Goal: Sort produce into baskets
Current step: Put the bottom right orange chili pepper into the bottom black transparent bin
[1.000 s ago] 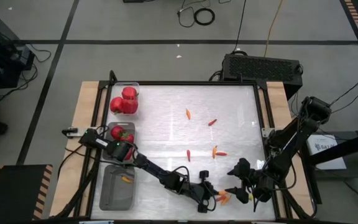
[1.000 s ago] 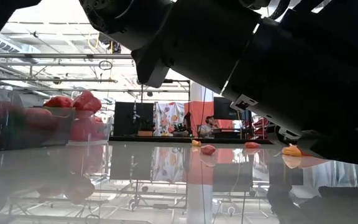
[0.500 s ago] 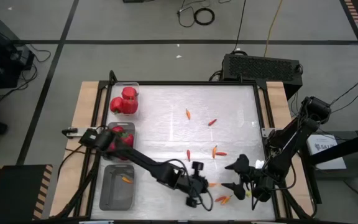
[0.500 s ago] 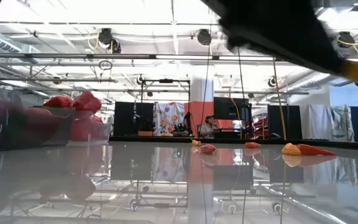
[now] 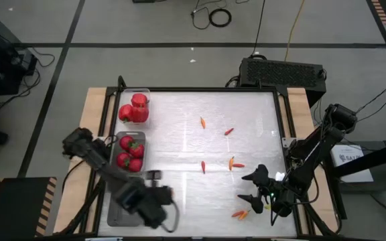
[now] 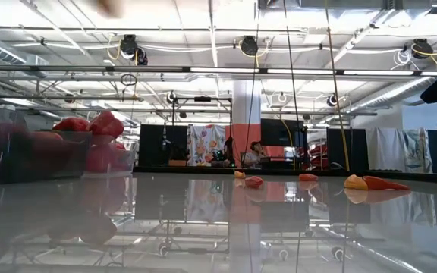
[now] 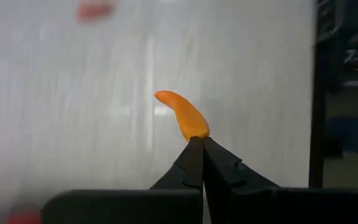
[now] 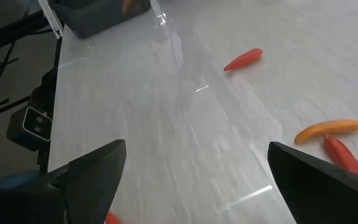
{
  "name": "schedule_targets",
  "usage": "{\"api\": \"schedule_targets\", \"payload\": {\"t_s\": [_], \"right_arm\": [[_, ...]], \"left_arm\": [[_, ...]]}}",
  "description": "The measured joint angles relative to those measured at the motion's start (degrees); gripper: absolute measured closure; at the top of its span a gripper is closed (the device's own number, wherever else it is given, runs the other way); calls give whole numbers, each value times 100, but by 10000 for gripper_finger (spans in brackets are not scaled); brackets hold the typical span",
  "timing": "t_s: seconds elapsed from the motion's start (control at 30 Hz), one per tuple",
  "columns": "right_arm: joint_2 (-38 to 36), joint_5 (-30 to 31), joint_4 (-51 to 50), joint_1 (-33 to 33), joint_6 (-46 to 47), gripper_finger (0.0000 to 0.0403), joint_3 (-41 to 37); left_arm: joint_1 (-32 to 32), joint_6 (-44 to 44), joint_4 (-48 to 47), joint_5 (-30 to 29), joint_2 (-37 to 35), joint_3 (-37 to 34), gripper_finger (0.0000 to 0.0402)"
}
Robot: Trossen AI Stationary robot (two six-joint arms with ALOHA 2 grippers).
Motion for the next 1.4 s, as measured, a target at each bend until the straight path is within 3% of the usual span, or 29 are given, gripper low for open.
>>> {"api": "schedule_targets", "payload": {"t_s": [0.2, 0.4, 0.87, 1.13, 1.4], "right_arm": [[2, 12, 6, 0, -126, 19, 0], [47, 10, 31, 0, -122, 19, 2], [877, 13, 1244, -30, -602, 19, 2], [992, 14, 1470, -37, -644, 19, 2], [992, 14, 1520, -37, -758, 19, 2]], "left_arm": [[-701, -2244, -1596, -32, -158, -11, 400], [-919, -2786, -1605, 430, -213, -243, 400], [-791, -2949, -1628, 1489, -231, -673, 400], [-779, -2932, -1554, 1189, -231, -673, 399], [-767, -3107, -1554, 1285, -231, -673, 321]]}}
